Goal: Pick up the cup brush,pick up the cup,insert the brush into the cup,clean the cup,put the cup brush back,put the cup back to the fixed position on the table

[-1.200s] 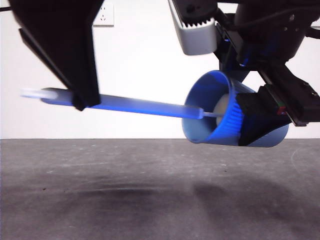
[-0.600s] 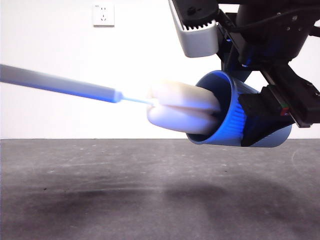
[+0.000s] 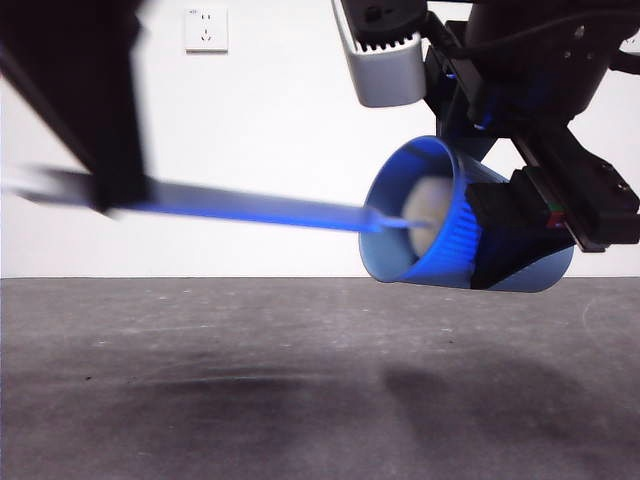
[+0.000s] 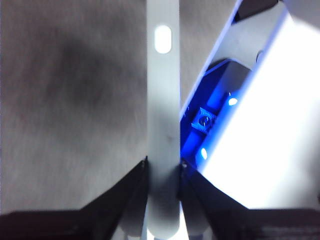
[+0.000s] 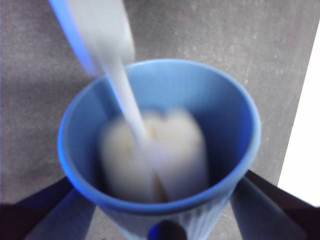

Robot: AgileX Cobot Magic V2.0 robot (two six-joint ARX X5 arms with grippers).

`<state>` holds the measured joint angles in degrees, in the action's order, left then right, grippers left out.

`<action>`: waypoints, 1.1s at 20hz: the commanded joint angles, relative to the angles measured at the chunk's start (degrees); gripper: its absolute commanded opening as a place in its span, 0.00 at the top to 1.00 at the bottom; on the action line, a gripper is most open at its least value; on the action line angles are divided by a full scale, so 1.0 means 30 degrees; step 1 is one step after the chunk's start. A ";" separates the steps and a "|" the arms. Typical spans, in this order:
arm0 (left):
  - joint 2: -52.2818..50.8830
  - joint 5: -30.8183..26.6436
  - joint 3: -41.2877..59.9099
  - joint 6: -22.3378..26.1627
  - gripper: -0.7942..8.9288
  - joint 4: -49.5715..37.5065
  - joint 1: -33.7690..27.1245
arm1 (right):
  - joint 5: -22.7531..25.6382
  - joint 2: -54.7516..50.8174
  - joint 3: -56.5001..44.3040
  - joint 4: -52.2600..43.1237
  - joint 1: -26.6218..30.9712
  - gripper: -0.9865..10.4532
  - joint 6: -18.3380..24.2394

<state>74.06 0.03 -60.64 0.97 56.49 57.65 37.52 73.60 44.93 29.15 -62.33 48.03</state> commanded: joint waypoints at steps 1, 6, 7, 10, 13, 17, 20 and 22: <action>0.0925 0.0153 0.0066 -0.0066 0.93 -0.1362 0.0058 | -0.0015 0.0095 0.0095 -0.0102 -0.0277 0.93 -0.0576; 0.1144 0.0095 0.0066 -0.0328 0.93 -0.1800 0.0036 | -0.0022 0.0095 0.0095 0.0022 -0.0306 0.93 -0.0947; 0.1056 -0.0007 0.0066 -0.0342 0.93 -0.1515 0.0036 | -0.0015 0.0095 0.0095 0.0051 -0.0299 0.93 -0.1027; 0.0685 -0.0838 0.0066 -0.0342 0.93 -0.0328 0.0036 | -0.0015 0.0095 0.0095 0.0313 -0.0299 0.93 -0.1115; -0.0532 -0.1916 0.0066 -0.0838 0.93 0.2237 0.0044 | 0.0051 0.0095 0.0095 0.0903 -0.0248 0.93 -0.1749; -0.3388 -0.2120 0.0066 -0.1821 0.93 0.5093 0.0044 | 0.0714 0.0036 0.0095 0.0947 -0.0022 0.93 -0.4473; -0.5537 -0.3060 0.0066 -0.3220 0.93 0.6666 0.0044 | 0.0780 -0.0036 0.0095 0.0954 0.0379 0.93 -0.7249; -0.6710 -0.3723 0.0066 -0.4299 0.93 0.7366 0.0036 | 0.1042 -0.0291 0.0109 0.0852 0.0699 0.93 -0.9194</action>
<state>53.91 -10.96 -60.58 -9.21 76.69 57.71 40.14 73.01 44.99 32.08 -60.23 25.56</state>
